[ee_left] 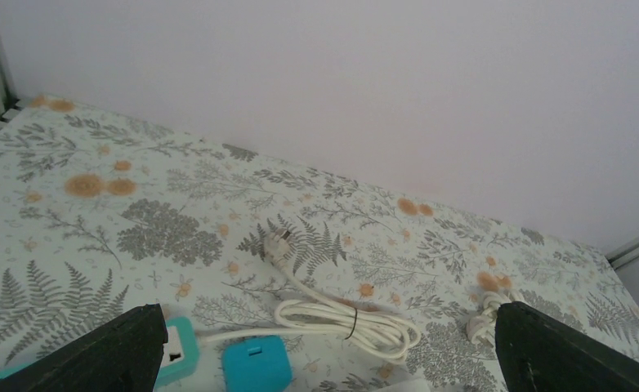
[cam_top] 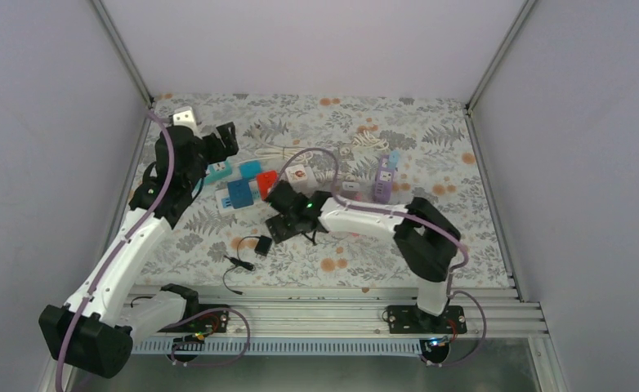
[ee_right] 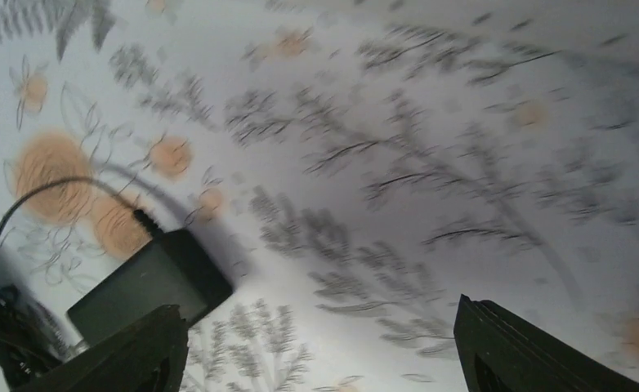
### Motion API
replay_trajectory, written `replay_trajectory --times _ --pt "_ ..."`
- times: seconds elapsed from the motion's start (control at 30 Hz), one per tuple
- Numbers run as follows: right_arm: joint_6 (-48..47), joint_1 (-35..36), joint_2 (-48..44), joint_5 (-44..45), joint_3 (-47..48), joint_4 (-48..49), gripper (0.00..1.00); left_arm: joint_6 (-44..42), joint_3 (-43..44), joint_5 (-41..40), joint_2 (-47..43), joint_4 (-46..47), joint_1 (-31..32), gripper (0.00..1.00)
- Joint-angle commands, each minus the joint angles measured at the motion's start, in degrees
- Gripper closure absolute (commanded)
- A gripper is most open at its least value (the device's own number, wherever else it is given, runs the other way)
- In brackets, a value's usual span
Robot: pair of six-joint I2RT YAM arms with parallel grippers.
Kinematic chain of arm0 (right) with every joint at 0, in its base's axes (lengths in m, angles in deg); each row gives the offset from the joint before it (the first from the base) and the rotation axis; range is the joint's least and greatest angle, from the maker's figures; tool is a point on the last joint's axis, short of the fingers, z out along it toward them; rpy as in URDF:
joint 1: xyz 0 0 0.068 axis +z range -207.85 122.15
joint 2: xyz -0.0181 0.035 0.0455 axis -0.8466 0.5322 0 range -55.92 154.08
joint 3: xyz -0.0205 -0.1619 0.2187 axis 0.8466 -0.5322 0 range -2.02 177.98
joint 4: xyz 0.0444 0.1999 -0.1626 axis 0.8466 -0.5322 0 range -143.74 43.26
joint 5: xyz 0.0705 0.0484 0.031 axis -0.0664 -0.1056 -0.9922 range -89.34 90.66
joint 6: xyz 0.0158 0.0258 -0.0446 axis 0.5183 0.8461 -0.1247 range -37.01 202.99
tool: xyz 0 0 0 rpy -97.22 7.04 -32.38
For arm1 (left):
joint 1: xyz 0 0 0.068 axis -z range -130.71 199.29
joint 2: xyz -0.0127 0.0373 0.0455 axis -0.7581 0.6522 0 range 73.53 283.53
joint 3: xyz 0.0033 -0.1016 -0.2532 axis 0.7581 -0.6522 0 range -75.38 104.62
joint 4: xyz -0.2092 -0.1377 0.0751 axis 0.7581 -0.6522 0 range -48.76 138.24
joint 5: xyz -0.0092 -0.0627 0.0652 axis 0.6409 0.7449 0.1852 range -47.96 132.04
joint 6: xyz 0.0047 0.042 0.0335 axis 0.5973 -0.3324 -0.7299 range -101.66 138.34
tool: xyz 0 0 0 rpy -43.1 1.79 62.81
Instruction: Insert the plug
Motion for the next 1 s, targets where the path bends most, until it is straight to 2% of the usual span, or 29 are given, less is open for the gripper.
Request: replay_trajectory --times 0.0,0.13,0.37,0.5,0.53,0.63,0.73,0.97 --pt "3.25 5.73 3.46 3.77 5.82 -1.49 0.14 0.49 -1.72 -1.6 -3.79 -2.94 -0.4 0.0" --pt "3.31 9.16 7.49 5.54 8.68 -1.56 0.1 0.56 -3.0 -1.55 -6.56 -3.95 -0.38 0.0" --pt "5.05 10.49 14.54 8.98 12.49 -4.07 0.1 0.64 -4.01 -0.79 -9.24 -5.59 -0.35 0.0" --pt "5.41 10.67 15.35 10.4 13.62 -5.66 0.1 0.56 -4.01 -0.8 -9.33 -5.45 -0.39 0.0" --pt "5.5 10.67 15.3 10.65 13.34 -5.8 0.06 0.5 -3.95 -0.81 -9.15 -5.23 -0.36 0.0" --pt "6.47 10.64 14.53 11.42 11.95 -6.66 0.08 0.54 -3.94 -0.53 -8.75 -4.71 -0.42 0.0" --pt "7.03 10.54 12.97 11.81 9.48 -6.74 0.16 0.59 -4.23 -0.08 -8.47 -4.05 -0.4 0.0" --pt "6.52 9.54 11.21 8.86 6.09 -3.67 0.46 0.5 -3.73 0.56 -7.69 -3.35 -0.36 0.0"
